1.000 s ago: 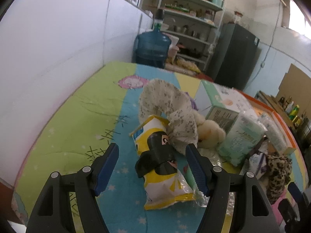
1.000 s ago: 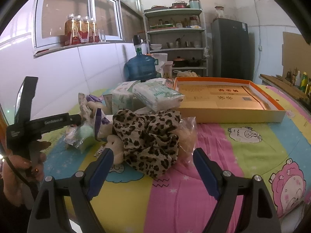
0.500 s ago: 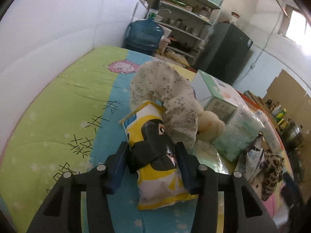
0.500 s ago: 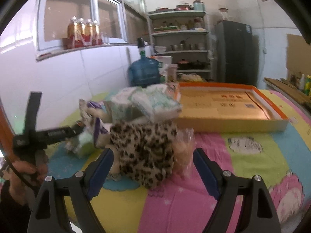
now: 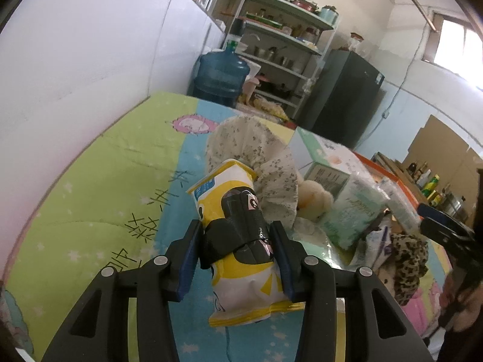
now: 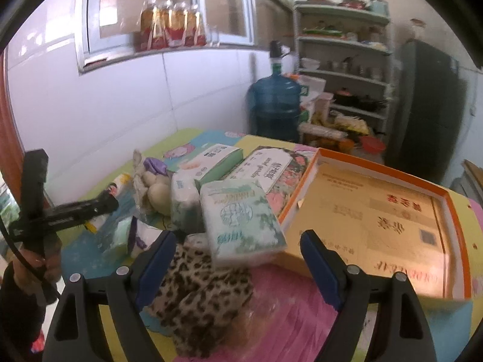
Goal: Organize soft objects
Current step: 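Lift the penguin bag with the left gripper while the right gripper grasps the green tissue pack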
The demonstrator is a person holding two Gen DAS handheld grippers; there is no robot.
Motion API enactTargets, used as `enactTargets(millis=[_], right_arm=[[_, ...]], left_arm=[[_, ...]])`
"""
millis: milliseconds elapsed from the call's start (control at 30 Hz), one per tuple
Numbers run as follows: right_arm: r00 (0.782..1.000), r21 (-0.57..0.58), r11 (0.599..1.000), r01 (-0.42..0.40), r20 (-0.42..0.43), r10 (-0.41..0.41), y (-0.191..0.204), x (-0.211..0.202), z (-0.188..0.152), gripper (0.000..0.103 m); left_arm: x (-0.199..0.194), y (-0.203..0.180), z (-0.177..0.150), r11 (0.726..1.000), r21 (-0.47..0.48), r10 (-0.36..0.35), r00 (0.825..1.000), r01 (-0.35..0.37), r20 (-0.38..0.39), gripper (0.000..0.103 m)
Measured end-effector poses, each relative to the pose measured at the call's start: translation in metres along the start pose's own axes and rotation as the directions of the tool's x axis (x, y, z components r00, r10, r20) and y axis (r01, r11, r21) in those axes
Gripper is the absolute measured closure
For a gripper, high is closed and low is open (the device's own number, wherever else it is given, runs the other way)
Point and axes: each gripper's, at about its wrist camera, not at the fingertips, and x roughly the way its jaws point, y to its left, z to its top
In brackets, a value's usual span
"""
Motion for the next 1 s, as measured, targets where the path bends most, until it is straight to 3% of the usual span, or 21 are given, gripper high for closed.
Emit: enactTargets(millis=[267,333,367,433,767,1000], right_arm=[[0.994,-0.025,0.998,-0.056,-0.097,0.053,-0.006,0.027,0.01,0.018],[0.992,-0.018,0.998,-0.057,-0.117,0.055,-0.006,0.032,0.01,0.027],[0.991,-0.012,0.998,-0.06,-0.122,0.058,-0.005,0.032,0.01,0.039],[0.99,0.008,0.998,-0.065,-0.127,0.065,-0.006,0.033,0.008,0.046],[0.999,-0.003,0.999,-0.04,-0.031,0.04,0.004,0.01,0.006,0.049],[0.998,0.002,0.999,-0.039,0.053,0.039,0.013,-0.019,0.009,0.049]], left_arm=[[-0.007,-0.004,0.001,1.0,0.008,-0.015,1.0,0.015,0.007,0.056],[-0.008,-0.005,0.0,1.0,0.008,-0.018,1.0,0.018,0.005,0.056],[-0.009,-0.004,-0.001,1.0,0.007,-0.019,1.0,0.019,0.004,0.056],[-0.009,-0.002,-0.002,1.0,0.005,-0.019,1.0,0.019,0.002,0.056],[-0.023,0.003,-0.002,0.999,0.011,-0.037,0.999,0.037,0.036,0.056],[-0.048,-0.014,0.005,0.997,0.049,-0.068,0.994,0.064,0.089,0.056]])
